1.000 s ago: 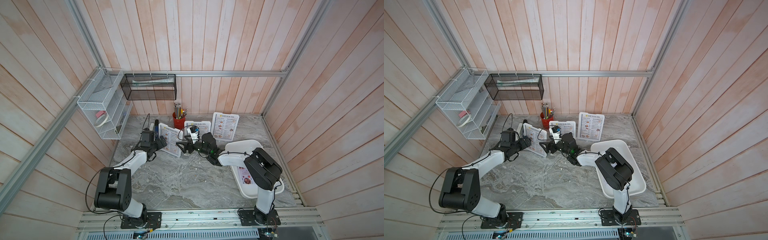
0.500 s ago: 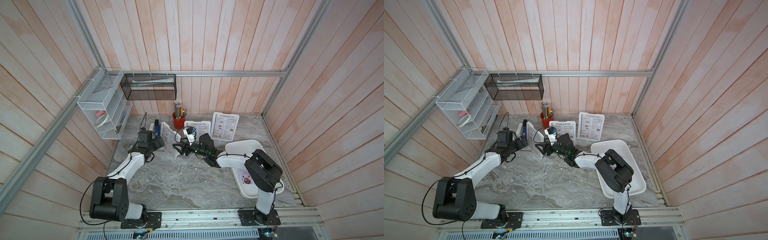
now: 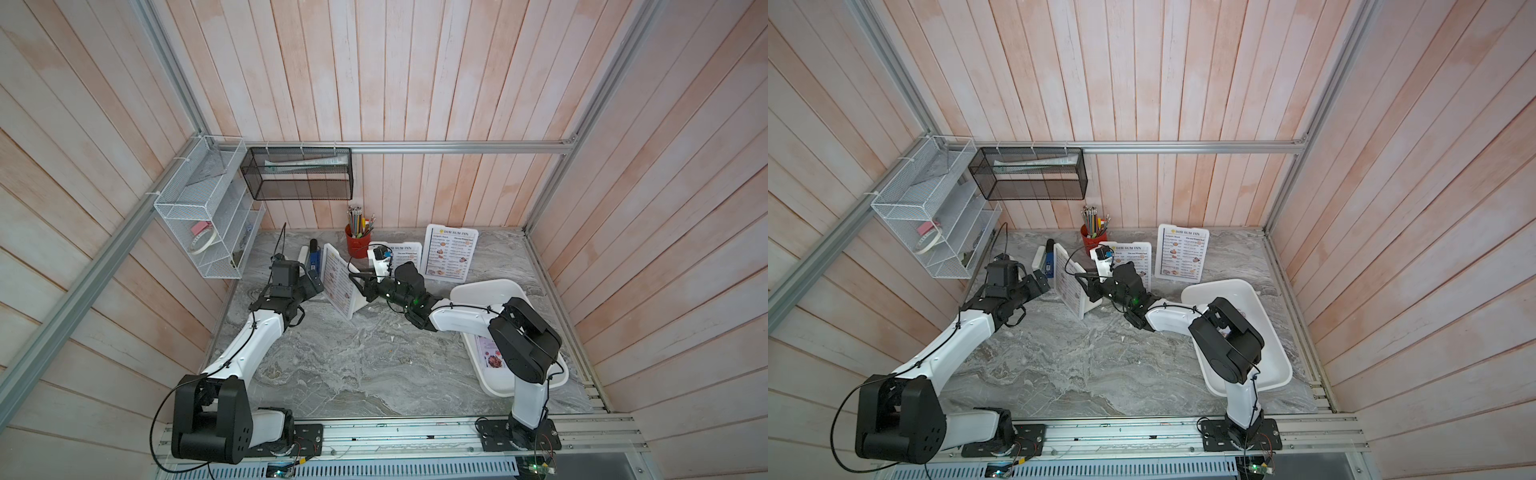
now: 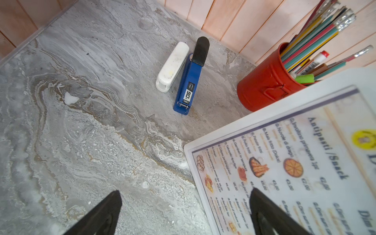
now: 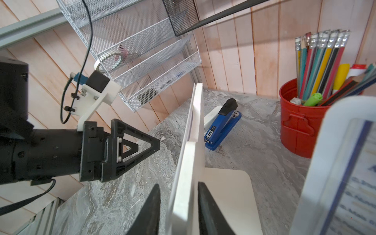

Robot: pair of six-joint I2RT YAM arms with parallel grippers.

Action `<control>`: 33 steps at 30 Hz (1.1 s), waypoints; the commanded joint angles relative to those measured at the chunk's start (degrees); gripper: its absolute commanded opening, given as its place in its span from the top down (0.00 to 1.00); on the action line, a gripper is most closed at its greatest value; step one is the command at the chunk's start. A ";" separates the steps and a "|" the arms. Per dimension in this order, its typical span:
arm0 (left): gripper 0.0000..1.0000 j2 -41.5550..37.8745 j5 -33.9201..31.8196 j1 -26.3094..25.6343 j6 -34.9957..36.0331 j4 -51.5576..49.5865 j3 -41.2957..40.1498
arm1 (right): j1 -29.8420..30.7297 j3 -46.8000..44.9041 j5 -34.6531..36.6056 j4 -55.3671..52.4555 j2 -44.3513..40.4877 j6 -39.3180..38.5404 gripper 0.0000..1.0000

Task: Replace the menus in the menu holders
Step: Move the menu holder to the center of the board.

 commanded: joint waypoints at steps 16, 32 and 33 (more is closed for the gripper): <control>0.00 -3.02 -2.45 0.11 2.39 -4.26 2.11 | 1.98 -1.24 3.58 -1.50 -3.17 1.35 0.88; 0.01 -3.44 4.73 -7.82 2.10 -8.19 2.84 | 5.62 -14.91 11.73 -9.91 -18.91 -0.20 0.89; 0.01 -3.36 4.85 -8.91 1.64 -7.87 2.76 | 5.90 -16.02 12.73 -10.56 -20.48 -0.06 0.88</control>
